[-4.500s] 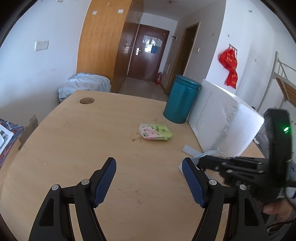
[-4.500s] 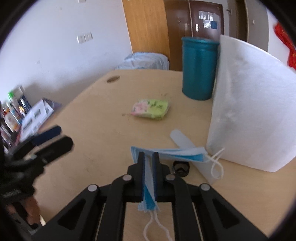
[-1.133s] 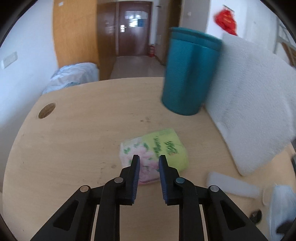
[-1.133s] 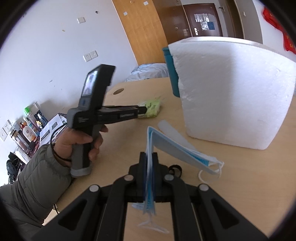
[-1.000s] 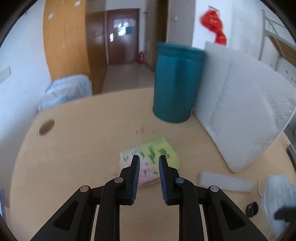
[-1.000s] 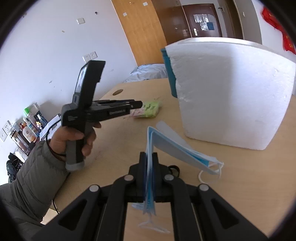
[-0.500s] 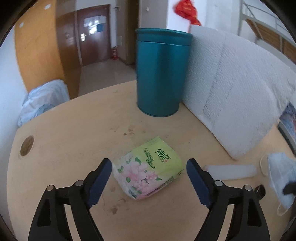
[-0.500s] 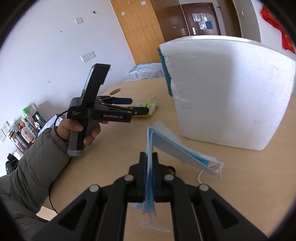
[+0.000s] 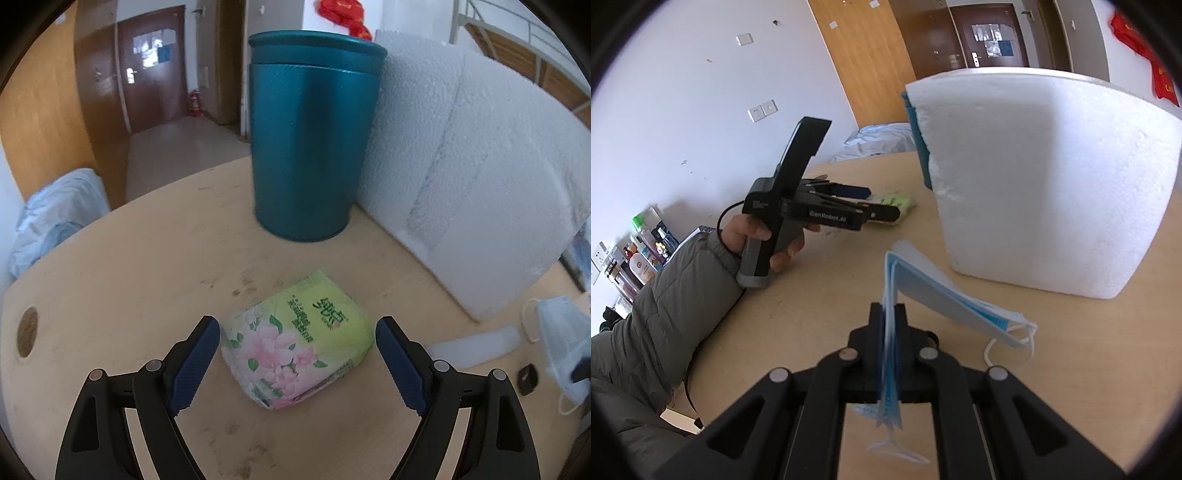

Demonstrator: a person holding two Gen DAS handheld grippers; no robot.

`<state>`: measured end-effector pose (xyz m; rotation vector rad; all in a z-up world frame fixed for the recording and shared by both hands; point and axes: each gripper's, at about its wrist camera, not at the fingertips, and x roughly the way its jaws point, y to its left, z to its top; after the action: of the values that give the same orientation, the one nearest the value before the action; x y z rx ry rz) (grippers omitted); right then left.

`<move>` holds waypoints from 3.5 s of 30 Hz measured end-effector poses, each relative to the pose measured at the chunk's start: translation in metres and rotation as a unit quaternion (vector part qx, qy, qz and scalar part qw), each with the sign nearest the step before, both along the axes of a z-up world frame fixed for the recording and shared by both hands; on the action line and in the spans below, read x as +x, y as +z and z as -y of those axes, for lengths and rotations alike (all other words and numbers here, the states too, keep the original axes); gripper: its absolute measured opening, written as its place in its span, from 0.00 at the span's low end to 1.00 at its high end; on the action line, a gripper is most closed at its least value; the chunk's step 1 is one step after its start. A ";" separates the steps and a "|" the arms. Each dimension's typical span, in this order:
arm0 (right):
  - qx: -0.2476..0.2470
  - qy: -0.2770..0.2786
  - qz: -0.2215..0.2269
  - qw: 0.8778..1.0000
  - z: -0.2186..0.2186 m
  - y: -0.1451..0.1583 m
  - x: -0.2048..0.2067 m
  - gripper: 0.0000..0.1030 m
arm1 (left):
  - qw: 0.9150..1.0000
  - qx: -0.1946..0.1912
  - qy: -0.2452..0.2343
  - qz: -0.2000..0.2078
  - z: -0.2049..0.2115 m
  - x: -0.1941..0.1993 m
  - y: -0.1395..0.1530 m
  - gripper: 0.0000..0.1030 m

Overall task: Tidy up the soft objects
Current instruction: 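Lift the tissue pack with the left gripper while the right holds the mask, then carry the tissue pack and mask over the white foam box with both grippers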

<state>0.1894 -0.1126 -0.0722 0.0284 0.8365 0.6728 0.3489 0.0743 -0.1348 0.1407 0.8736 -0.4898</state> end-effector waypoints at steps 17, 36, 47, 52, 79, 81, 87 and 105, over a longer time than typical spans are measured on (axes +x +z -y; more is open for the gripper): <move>0.000 -0.006 0.002 1.000 -0.010 -0.002 -0.012 0.07 | 0.999 0.032 0.041 0.010 0.022 0.006 0.011 0.84; 0.012 -0.004 0.004 1.000 0.001 0.002 -0.011 0.07 | 0.995 0.042 0.094 0.003 0.023 -0.002 -0.016 0.72; 0.018 0.001 0.010 1.000 0.008 0.008 -0.015 0.07 | 0.994 0.020 0.094 0.044 0.013 -0.041 0.015 0.71; 0.021 0.007 0.018 1.000 0.013 0.013 -0.022 0.07 | 0.994 0.009 0.091 0.057 0.013 -0.065 0.031 0.71; 0.045 -0.013 0.102 0.994 0.056 0.065 -0.076 0.07 | 0.980 -0.047 0.140 0.130 0.042 -0.219 0.099 0.71; 0.045 -0.015 0.106 0.993 0.056 0.068 -0.076 0.07 | 0.980 -0.058 0.140 0.131 0.047 -0.229 0.102 0.71; 0.041 -0.032 0.118 0.992 0.060 0.075 -0.080 0.07 | 0.976 -0.078 0.153 0.134 0.056 -0.251 0.117 0.71; 0.032 -0.070 0.162 0.984 0.073 0.105 -0.071 0.07 | 0.967 -0.086 0.120 0.208 0.101 -0.254 0.169 0.71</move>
<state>0.1189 -0.1852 0.0330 0.0341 0.4936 0.5527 0.0953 -0.0264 0.0345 -0.0242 0.4255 -0.2904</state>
